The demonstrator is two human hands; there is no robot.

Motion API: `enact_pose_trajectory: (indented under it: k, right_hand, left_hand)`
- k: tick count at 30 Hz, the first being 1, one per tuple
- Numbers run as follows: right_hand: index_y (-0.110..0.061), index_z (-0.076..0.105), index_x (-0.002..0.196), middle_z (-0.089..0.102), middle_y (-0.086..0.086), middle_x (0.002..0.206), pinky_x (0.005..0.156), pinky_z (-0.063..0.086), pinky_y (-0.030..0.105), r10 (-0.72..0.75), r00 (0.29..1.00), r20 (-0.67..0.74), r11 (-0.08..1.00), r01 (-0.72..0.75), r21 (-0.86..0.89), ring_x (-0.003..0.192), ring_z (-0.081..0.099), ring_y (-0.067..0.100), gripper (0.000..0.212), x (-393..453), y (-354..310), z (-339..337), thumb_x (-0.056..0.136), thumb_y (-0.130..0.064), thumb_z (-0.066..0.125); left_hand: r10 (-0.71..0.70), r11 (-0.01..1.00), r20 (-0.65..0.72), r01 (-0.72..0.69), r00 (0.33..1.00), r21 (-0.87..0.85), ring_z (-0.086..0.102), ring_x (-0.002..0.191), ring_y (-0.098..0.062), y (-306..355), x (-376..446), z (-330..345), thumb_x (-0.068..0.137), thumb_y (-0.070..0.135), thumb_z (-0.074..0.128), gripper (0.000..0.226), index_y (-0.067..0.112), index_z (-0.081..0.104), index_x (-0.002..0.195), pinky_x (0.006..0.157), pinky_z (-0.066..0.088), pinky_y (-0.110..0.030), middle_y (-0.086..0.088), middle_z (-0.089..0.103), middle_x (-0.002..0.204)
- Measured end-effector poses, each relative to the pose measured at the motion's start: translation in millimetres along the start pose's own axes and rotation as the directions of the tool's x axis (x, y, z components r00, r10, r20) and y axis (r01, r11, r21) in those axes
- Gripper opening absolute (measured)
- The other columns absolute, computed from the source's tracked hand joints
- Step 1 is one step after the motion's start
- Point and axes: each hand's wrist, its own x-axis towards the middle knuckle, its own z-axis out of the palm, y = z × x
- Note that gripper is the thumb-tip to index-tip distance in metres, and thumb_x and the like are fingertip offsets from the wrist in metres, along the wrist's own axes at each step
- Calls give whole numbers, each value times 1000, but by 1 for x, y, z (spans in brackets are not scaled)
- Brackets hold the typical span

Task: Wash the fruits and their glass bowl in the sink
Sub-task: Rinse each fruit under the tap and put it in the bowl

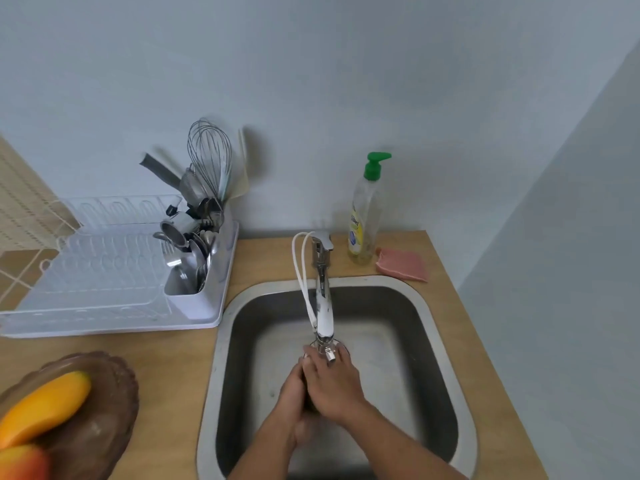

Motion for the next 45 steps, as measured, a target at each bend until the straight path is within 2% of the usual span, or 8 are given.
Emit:
enact_pose_trajectory:
  k: [8,16,21,26,32,38,42,45]
  right_hand:
    - [-26,52,74,69,14,98,91,57,45,154,987,-37,975,-145,168,102,68,39,23,63,1,-9,94,-32,60]
    - [-17,48,149,49,7,149,122,29,37,8,1000,14,990,-10,143,145,37,29,51,5,3,10,105,-37,31]
    - [-21,7,165,-9,-4,172,130,0,44,-204,976,69,966,212,-149,159,-10,23,66,-41,10,20,103,-41,15]
    - [-30,40,152,36,4,163,125,25,48,35,996,-83,982,-19,187,152,30,31,50,4,-2,-10,103,-38,42]
    - [-12,73,88,76,10,78,75,57,35,285,902,324,472,-427,772,72,71,24,30,36,-5,-41,98,-36,58]
    - [-21,64,81,73,4,90,85,55,35,196,976,100,776,-216,592,83,66,18,23,21,-5,-28,96,-33,52]
    - [-46,50,141,39,-1,158,119,37,41,16,999,51,967,-28,252,142,45,19,46,-18,3,9,102,-57,30]
    - [-43,28,158,15,-3,168,122,30,38,19,999,39,999,-21,45,151,31,22,57,-21,8,20,103,-56,26]
  left_hand:
    - [-131,987,5,131,991,-93,66,92,-42,-15,-16,-18,98,60,44,72,-5,67,121,59,62,-45,-33,66,119]
    - [-82,972,-11,77,997,-221,69,107,-38,-3,-4,-9,101,52,41,60,4,66,127,102,48,-48,-24,74,115]
    - [-10,988,-65,0,998,-156,74,80,-36,10,10,-5,104,46,39,58,-2,70,116,82,52,-43,-23,77,84]
    - [-38,987,76,50,996,-155,64,121,-36,-3,-9,9,96,51,41,61,7,69,129,100,50,-47,-20,69,130]
    - [60,998,-25,-60,998,9,70,96,-25,-9,-14,11,91,60,57,57,19,69,129,72,53,-33,-14,75,116]
    - [86,990,-89,-75,992,119,71,108,-37,-9,-2,10,91,61,62,51,16,72,112,76,60,-51,-19,76,113]
    - [354,865,-174,-250,919,434,74,101,-33,-12,39,-14,91,73,41,63,21,76,97,88,59,-46,-14,78,101]
    - [510,648,-151,-263,847,715,69,92,-20,-16,35,-18,106,45,35,43,30,70,85,82,52,-18,5,73,87]
